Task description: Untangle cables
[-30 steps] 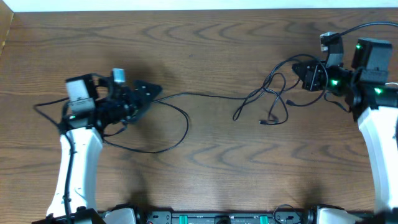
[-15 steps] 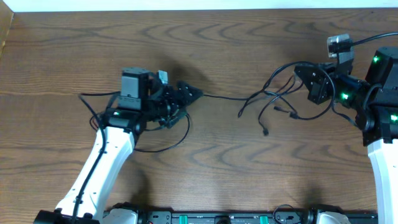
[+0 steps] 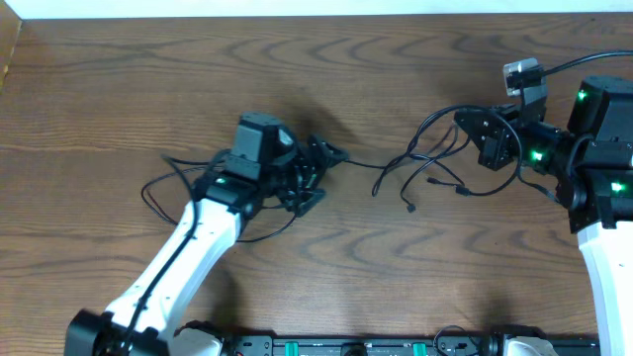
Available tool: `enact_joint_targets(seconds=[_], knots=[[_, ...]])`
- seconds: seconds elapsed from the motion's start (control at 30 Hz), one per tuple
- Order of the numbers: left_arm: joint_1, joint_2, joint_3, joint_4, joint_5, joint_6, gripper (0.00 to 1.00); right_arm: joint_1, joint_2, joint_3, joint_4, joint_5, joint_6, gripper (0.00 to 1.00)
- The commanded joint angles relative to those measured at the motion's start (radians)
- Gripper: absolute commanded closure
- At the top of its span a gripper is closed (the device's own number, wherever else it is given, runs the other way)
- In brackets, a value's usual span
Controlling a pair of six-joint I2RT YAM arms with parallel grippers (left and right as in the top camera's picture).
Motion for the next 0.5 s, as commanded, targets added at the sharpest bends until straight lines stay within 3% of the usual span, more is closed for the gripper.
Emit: enact_joint_targets(seconds=[0.0,0.37,0.47], knots=[[-0.027,0.049,0.017,0.042,-0.009,-0.142,0.07,0.010,-0.008,0.017,0.000,-0.022,-0.012,0.99],[-0.072,0.177,0.017,0.261,-0.006,-0.389,0.16,0.010,-0.008,0.017,-0.020,-0.022,-0.012,0.99],[-0.084,0.177,0.017,0.281,-0.006,-0.418,0.23,0.010,-0.008,0.017,-0.023,-0.022,-0.012,0.99]])
